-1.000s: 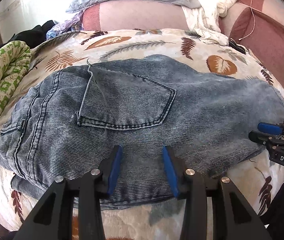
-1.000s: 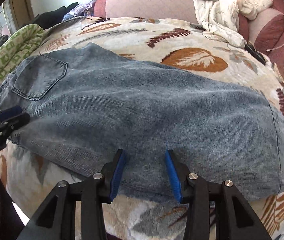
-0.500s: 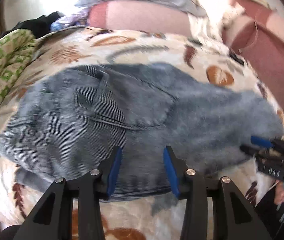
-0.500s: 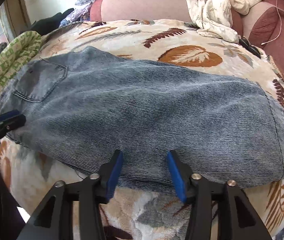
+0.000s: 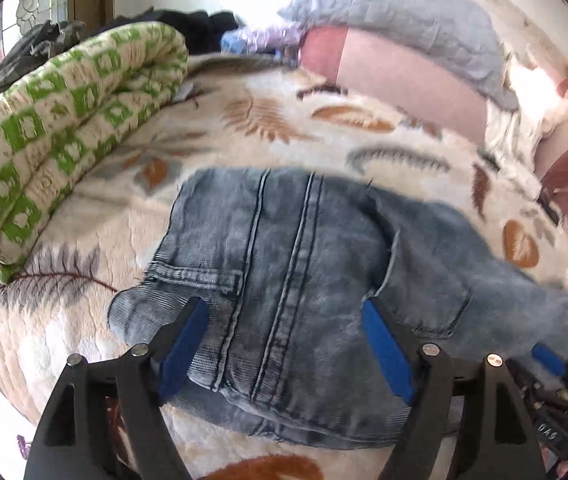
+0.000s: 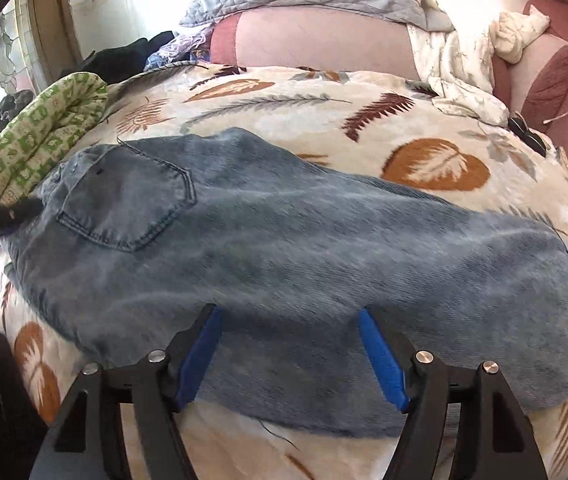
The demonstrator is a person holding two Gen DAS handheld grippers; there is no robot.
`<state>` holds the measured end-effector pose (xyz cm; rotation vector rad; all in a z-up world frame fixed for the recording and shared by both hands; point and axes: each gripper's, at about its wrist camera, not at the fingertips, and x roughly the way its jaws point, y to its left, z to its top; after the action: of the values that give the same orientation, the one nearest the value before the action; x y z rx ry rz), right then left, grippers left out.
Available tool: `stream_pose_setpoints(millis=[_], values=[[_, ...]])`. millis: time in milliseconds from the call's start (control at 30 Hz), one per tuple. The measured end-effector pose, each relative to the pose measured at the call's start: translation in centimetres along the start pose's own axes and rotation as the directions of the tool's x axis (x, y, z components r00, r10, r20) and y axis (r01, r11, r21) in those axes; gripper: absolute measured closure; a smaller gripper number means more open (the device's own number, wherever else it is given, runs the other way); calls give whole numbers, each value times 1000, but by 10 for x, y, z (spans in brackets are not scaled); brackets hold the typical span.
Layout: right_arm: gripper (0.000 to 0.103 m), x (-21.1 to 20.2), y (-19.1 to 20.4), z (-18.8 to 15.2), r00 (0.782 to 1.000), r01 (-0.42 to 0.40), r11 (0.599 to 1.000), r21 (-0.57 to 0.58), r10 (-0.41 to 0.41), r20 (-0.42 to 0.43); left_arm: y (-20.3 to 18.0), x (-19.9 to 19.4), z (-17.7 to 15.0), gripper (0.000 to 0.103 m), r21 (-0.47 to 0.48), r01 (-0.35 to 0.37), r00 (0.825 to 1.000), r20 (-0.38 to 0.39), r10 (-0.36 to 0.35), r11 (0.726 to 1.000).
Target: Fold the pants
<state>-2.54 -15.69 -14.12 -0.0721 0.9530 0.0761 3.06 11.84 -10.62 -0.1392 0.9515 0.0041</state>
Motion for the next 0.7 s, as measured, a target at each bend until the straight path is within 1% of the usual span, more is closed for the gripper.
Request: stream_pose_setpoints(millis=[33,133,200,267,300,367,433,500,600,700], values=[[25,2,4,1,1000,5,1000,-1,-5,3,-2,4,-2,23,19,-16,1000,-6,16,1000],[24,9,20,1,1000,12,999,-35,-12,-10,-8,15,-8,21,107,-52,998,-29,55,993],[24,13,27,-3,999,36,997,-65,-37,-17,-10,18,-13,16,150,-76,996,-31,81,986],[24,16,30,-8,998,55,995,-89,-57,-17,-5,19,-14,12,142,-72,996,-33,78,987],[24,17,29,-9,998,51,995,-86,-53,-22,0,20,-13,12,116,-50,998,-43,55,992],[23,19,25,-11,999,28,998,-57,-30,-32,6,21,-13,10,93,-28,998,-57,34,995],[22,20,21,-12,999,7,999,-37,-9,-43,5,21,-14,9,113,-36,997,-57,43,993],[22,20,22,-13,999,11,998,-56,-14,-42,3,21,-16,9,135,-50,997,-54,58,990],[22,19,23,-17,999,17,997,-71,-20,-34,4,22,-18,7,139,-56,996,-55,64,989],[21,17,22,-20,999,6,998,-69,-9,-42,4,22,-19,7,146,-61,996,-63,71,987]])
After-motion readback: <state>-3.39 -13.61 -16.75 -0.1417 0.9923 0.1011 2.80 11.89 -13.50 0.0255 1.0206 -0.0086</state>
